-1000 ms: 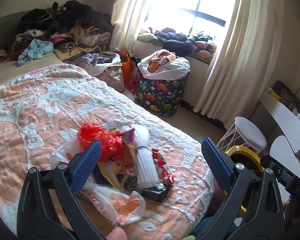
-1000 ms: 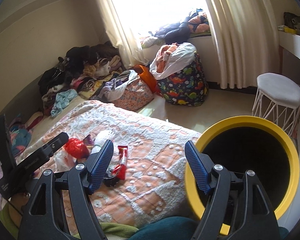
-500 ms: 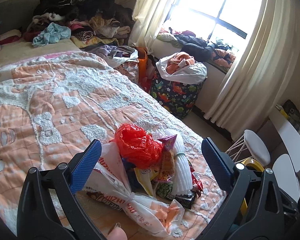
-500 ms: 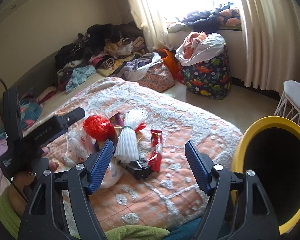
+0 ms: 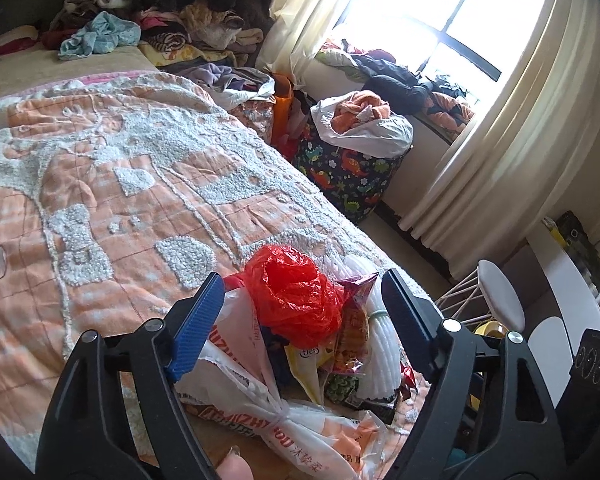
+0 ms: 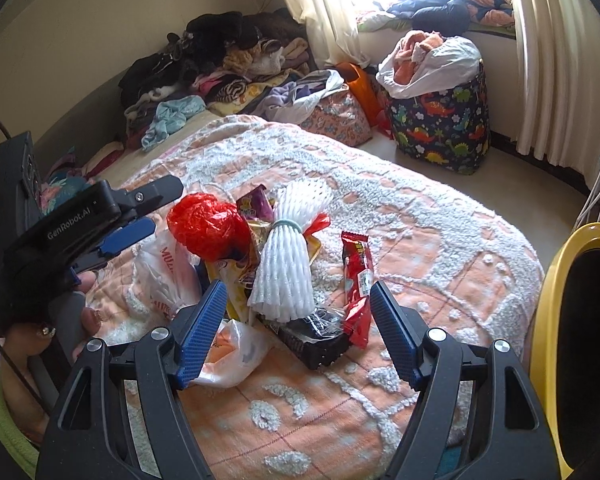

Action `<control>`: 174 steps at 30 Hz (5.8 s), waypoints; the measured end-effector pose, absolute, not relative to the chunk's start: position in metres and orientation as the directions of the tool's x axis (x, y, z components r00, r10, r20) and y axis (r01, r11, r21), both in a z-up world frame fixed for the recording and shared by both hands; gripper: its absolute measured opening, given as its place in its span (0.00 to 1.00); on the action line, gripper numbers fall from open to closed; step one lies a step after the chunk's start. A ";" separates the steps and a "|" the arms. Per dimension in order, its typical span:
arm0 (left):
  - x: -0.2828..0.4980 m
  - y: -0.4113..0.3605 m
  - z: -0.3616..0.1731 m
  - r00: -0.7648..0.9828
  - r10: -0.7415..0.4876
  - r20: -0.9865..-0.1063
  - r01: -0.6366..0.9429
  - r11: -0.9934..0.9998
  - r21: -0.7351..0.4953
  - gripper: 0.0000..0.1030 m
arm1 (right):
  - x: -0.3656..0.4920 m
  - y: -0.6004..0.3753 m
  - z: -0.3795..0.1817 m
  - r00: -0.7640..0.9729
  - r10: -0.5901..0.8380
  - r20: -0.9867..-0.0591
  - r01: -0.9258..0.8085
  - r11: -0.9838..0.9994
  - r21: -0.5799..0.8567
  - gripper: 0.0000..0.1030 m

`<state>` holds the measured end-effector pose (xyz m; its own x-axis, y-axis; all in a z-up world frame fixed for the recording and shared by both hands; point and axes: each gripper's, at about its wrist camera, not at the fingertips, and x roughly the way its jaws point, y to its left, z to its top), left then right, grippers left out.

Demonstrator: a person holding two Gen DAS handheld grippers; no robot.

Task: Collect trash
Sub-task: 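Grasp the red plastic bag with the left gripper while the right grasps another foam net, then carry the red bag and the foam net over the yellow bin, then open both grippers to drop the red bag and foam net into the bin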

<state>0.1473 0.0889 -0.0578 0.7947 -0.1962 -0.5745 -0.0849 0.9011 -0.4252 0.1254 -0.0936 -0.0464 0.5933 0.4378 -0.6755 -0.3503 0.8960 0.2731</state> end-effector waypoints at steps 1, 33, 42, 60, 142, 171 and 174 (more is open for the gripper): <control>0.149 0.090 -0.059 0.791 -0.200 -0.578 -0.084 0.900 -0.428 0.69 | 0.128 -0.090 -0.049 0.586 0.440 -0.680 -0.351 0.894 0.276 0.69; 0.173 0.069 -0.075 0.714 -0.208 -0.668 -0.046 0.938 -0.342 0.22 | 0.132 -0.099 -0.064 0.537 0.523 -0.662 -0.354 0.852 0.386 0.23; 0.157 0.060 -0.050 0.757 -0.245 -0.605 0.004 0.929 -0.371 0.14 | 0.117 -0.114 -0.053 0.567 0.522 -0.637 -0.352 0.853 0.385 0.23; 0.135 0.039 -0.005 0.807 -0.283 -0.518 0.090 0.926 -0.366 0.12 | 0.098 -0.143 -0.017 0.651 0.513 -0.560 -0.344 0.857 0.384 0.22; 0.116 -0.183 -0.055 0.588 -0.509 -0.629 0.496 0.841 -0.216 0.12 | 0.089 -0.386 -0.050 0.710 0.158 -0.686 0.225 0.873 0.433 0.22; 0.116 -0.128 -0.050 0.698 -0.375 -0.610 0.312 0.926 -0.211 0.89 | 0.087 -0.356 -0.029 0.764 0.152 -0.627 0.143 0.908 0.395 0.64; 0.113 -0.120 -0.043 0.717 -0.360 -0.597 0.297 0.932 -0.205 0.89 | 0.087 -0.348 -0.022 0.772 0.159 -0.615 0.117 0.916 0.384 0.66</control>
<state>0.1134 -0.1198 -0.0434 0.7172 -0.3600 -0.5966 0.2972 0.9325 -0.2055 0.0867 -0.3476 -0.0225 0.7722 0.1594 -0.6151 0.1170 0.9158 0.3842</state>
